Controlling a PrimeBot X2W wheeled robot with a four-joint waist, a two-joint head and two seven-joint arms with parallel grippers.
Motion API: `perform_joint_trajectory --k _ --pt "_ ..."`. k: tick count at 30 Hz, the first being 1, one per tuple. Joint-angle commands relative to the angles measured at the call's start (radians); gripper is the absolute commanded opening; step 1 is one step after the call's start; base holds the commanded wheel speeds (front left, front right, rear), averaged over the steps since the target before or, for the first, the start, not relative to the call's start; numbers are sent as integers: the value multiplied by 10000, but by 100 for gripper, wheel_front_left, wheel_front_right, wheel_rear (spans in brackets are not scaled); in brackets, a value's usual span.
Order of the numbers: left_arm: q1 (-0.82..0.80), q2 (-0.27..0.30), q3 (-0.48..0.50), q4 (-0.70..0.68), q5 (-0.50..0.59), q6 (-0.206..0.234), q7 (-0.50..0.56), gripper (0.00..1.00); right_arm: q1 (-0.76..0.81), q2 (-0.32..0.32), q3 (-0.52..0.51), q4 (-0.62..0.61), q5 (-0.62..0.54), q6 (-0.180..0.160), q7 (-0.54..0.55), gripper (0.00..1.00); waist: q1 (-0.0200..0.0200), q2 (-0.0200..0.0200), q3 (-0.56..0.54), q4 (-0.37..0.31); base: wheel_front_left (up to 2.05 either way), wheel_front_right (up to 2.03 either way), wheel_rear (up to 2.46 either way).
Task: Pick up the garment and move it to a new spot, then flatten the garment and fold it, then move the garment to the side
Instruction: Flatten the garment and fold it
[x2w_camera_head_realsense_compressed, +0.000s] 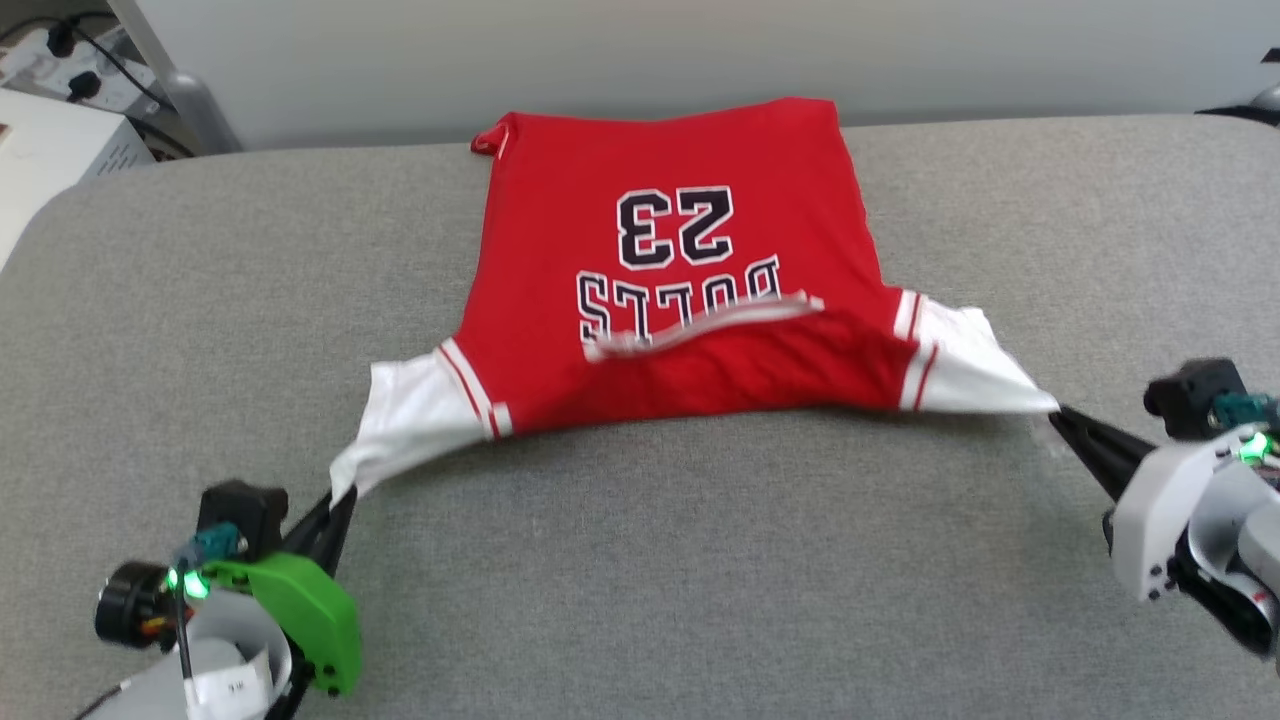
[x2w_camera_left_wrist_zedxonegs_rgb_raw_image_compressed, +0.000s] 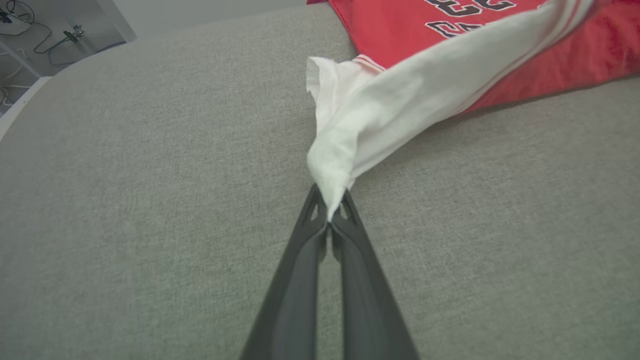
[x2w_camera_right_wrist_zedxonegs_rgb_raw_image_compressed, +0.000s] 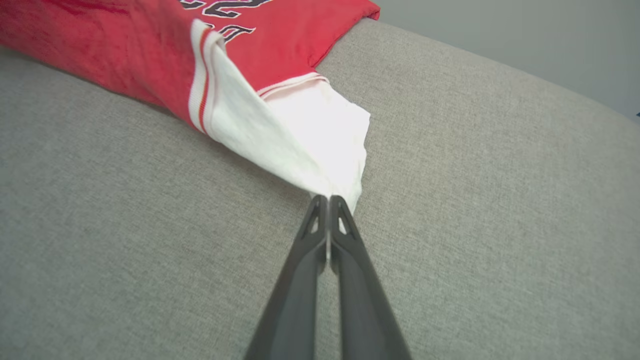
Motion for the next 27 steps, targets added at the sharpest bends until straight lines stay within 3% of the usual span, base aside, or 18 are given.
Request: perform_joint_trajectory --k 1,9,15,21,22,23,24,27 --pt "515 178 -19 -266 -122 298 -3 0 538 -93 -159 70 160 -7 -97 0 1 0 -502 0 0 0 0" --pt "2321 415 -91 -1163 -504 1338 -51 0 2967 -358 -1439 195 617 -7 -437 0 1 0 -849 41 0 0 0" --pt "3341 339 179 -1451 -864 1658 -192 0 4771 -473 -2190 -243 723 -7 -367 0 1 0 -898 19 0 0 0" --pt "3694 277 487 -1645 -744 1831 -256 0 5625 -445 -2934 -681 500 -7 175 0 1 0 -796 -13 0 0 0" --pt "3686 273 511 -1680 -690 1852 -259 0 5662 -427 -3062 -743 440 -7 278 20 1 0 -773 -7 0 0 0" --pt "3655 269 524 -1741 -606 1868 -263 0 5690 -407 -3239 -822 379 -7 416 69 1 0 -748 -1 0 0 0" --pt "3627 258 560 -1798 -556 1887 -265 0 5690 -422 -3354 -906 287 -7 533 100 1 0 -729 3 0 0 0" --pt "3496 255 641 -2027 -326 1965 -272 0 5531 -613 -3999 -1250 -148 -7 788 100 1 0 -637 41 0 0 0"
